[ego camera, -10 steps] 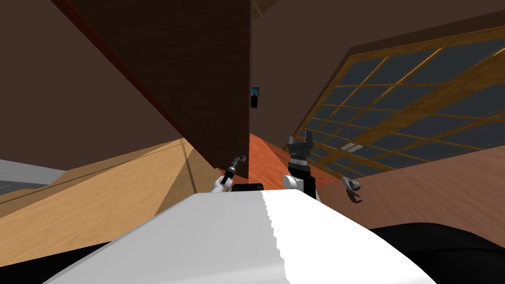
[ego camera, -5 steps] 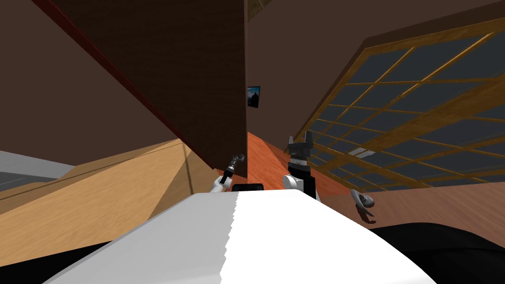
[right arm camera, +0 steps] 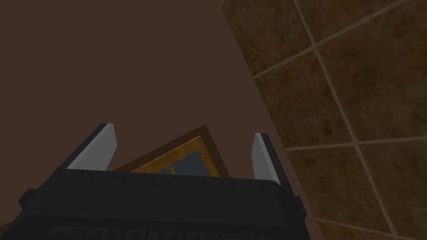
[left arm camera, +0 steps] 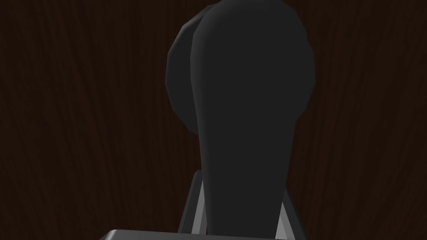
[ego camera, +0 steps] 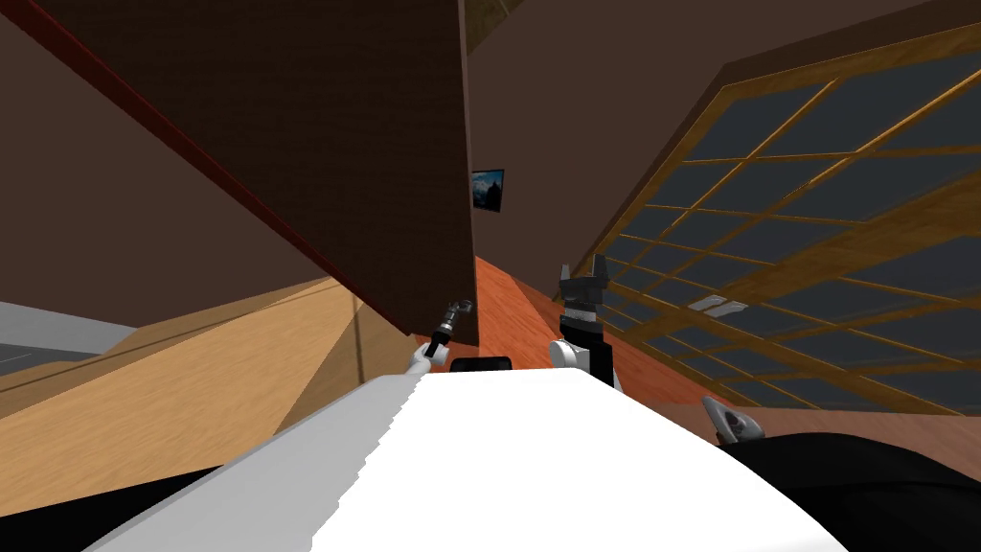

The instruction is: Push the door open

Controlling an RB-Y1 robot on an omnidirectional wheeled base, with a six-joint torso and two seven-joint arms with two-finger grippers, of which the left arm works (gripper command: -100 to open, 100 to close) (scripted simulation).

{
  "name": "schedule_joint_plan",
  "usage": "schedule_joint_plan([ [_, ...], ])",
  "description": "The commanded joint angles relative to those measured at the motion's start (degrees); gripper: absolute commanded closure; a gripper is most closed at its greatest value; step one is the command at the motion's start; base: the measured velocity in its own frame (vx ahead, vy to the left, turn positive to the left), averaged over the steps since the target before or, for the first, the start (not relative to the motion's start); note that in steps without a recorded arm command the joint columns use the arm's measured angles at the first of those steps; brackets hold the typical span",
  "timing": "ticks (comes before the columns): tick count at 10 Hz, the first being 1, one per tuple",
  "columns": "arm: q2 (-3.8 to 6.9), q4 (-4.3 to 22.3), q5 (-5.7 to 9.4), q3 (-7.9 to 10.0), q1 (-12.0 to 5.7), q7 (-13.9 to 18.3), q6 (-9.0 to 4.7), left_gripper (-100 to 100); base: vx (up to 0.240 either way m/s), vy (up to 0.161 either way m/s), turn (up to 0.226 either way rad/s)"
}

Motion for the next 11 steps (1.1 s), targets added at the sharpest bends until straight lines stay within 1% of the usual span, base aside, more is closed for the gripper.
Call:
schedule_joint_plan([
  [1,0.72,-2.7,0.23,0.57,1.04,-0.1,0.91,100,0.126,-0.101,0.03],
  [3,1.18,-2.6,1.12,2.19,1.04,-0.8,0.94,100,0.155,-0.122,0.069],
  [5,1.18,-2.6,1.12,2.19,1.04,-0.8,0.94,100,0.099,-0.048,0.014],
  [7,1.51,-2.5,2.1,3.99,1.05,-1.5,0.98,100,0.146,-0.102,0.064],
  [8,1.54,-2.4,2.31,4.36,1.05,-1.7,0.98,100,0.168,-0.124,0.09],
  [10,1.64,-2.4,3.13,5.87,1.05,-2.3,1.01,100,0.168,-0.102,0.053],
  [11,1.64,-2.3,3.34,6.24,1.05,-2.5,1.02,100,0.169,-0.134,0.061],
])
